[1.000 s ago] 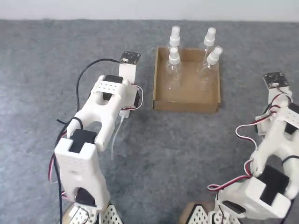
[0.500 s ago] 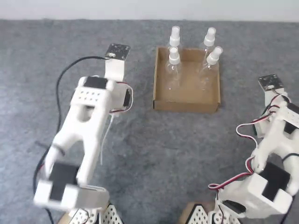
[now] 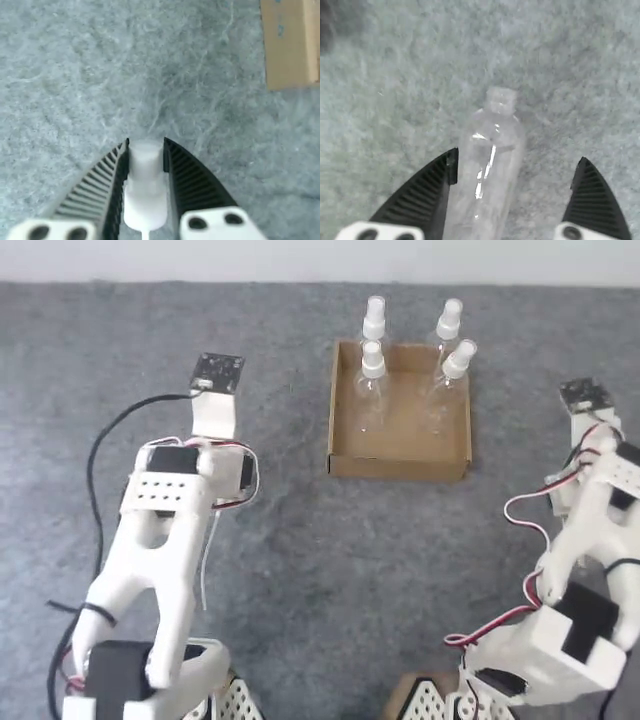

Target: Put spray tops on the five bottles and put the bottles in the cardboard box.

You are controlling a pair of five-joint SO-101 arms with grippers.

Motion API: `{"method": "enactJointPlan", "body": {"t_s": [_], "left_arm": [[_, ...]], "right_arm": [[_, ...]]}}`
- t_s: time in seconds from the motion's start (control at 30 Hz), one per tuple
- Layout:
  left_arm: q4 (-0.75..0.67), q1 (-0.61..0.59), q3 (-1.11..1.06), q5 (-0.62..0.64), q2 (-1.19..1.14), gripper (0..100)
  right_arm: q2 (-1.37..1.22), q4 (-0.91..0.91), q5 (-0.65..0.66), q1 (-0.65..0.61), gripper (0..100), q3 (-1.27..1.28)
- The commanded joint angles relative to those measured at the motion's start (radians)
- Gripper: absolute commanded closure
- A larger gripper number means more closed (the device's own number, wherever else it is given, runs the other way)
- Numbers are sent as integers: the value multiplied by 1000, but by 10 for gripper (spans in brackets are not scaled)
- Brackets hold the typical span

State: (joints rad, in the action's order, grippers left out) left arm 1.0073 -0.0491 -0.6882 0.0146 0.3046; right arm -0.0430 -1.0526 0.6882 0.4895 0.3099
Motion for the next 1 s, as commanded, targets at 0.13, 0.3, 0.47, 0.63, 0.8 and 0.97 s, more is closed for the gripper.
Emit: {"method": "enactJointPlan", "body": {"t_s": [0.13, 0.3, 0.47, 0.63, 0.8, 0.97], "left_arm": [[-25, 0, 4, -8, 48, 987], [-23, 0, 4, -8, 48, 987], [-26, 2, 4, -8, 48, 987], [-26, 2, 2, -8, 48, 987], [-26, 2, 2, -8, 48, 987], [-26, 0, 2, -5, 51, 987]], "right_arm": [[-96, -205, -29, -74, 698, -247], [-240, -252, -31, -28, 699, -370], [-343, -252, -31, 12, 720, -442], [-392, -251, -31, 5, 820, -462], [-404, -240, -31, 7, 861, -463], [-340, -262, -40, 5, 949, -522]]}}
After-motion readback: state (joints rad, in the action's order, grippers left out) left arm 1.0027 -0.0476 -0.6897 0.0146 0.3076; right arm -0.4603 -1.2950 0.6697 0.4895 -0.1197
